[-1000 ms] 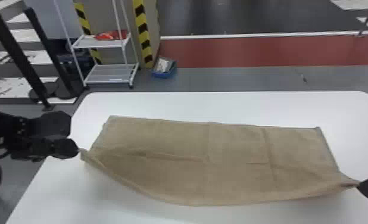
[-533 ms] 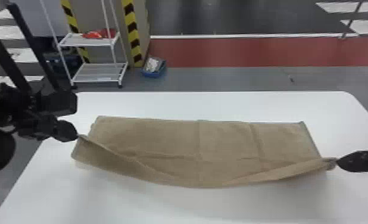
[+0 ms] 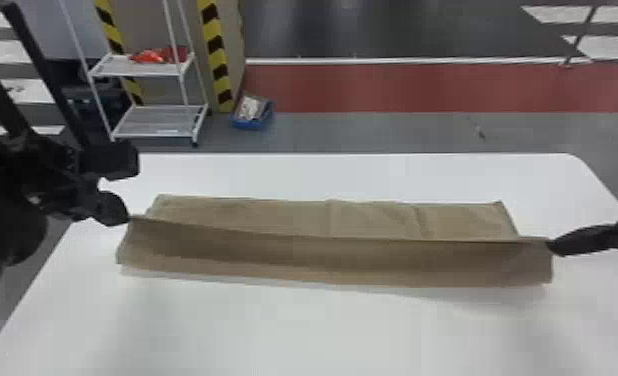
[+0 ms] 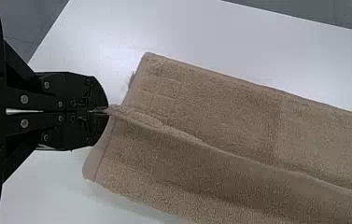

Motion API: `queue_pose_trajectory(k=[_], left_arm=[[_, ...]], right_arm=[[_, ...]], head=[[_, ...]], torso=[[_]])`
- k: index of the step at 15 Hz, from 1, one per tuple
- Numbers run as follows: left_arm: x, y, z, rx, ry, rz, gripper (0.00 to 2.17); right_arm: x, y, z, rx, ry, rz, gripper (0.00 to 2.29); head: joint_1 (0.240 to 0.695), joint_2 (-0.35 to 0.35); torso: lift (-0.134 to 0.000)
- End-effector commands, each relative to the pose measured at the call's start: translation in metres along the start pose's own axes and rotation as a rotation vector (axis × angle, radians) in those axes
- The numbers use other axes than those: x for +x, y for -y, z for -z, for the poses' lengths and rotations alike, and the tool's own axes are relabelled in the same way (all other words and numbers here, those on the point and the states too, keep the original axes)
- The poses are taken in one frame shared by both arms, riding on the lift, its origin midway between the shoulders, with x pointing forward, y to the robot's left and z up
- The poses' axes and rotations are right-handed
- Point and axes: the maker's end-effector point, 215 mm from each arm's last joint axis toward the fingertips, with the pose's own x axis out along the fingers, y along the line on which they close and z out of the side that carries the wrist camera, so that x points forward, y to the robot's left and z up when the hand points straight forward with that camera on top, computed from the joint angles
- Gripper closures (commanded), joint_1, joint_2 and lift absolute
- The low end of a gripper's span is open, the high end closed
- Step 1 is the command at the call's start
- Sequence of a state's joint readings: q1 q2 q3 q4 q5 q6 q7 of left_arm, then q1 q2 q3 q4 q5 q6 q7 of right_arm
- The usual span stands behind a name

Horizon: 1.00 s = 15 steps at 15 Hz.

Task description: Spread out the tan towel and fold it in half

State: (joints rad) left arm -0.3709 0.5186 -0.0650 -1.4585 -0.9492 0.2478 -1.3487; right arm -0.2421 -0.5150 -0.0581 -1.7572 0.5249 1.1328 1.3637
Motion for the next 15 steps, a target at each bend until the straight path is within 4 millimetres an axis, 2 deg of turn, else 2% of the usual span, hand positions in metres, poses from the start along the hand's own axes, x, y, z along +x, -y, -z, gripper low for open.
queue_pose_trajectory(k=[1, 5, 10, 12, 15], left_arm=[[0.009, -0.006, -0.003, -0.014, 0.001, -0.004, 1.33], [0.016, -0.022, -0.013, -0.016, 0.002, -0.033, 1.33], [0.02, -0.047, -0.007, -0.02, 0.006, -0.049, 1.33], [0.025, -0.048, -0.008, -0.024, 0.012, -0.05, 1.33], [0.035, -0.044, -0.013, -0.037, 0.023, -0.036, 1.33]], right_arm=[[0.008, 0.005, -0.004, 0.011, -0.012, -0.01, 1.62], [0.016, 0.01, -0.014, 0.008, -0.009, -0.024, 1.62], [0.019, 0.041, -0.031, 0.06, -0.012, -0.034, 1.62], [0.021, 0.048, -0.04, 0.096, 0.0, -0.056, 1.62], [0.033, 0.042, -0.043, 0.095, -0.02, -0.077, 1.62]], head=[[0.695, 0.027], [0.695, 0.024], [0.695, 0.014], [0.695, 0.013], [0.695, 0.009]], torso=[[-0.124], [-0.124], [-0.124], [-0.124], [-0.124]])
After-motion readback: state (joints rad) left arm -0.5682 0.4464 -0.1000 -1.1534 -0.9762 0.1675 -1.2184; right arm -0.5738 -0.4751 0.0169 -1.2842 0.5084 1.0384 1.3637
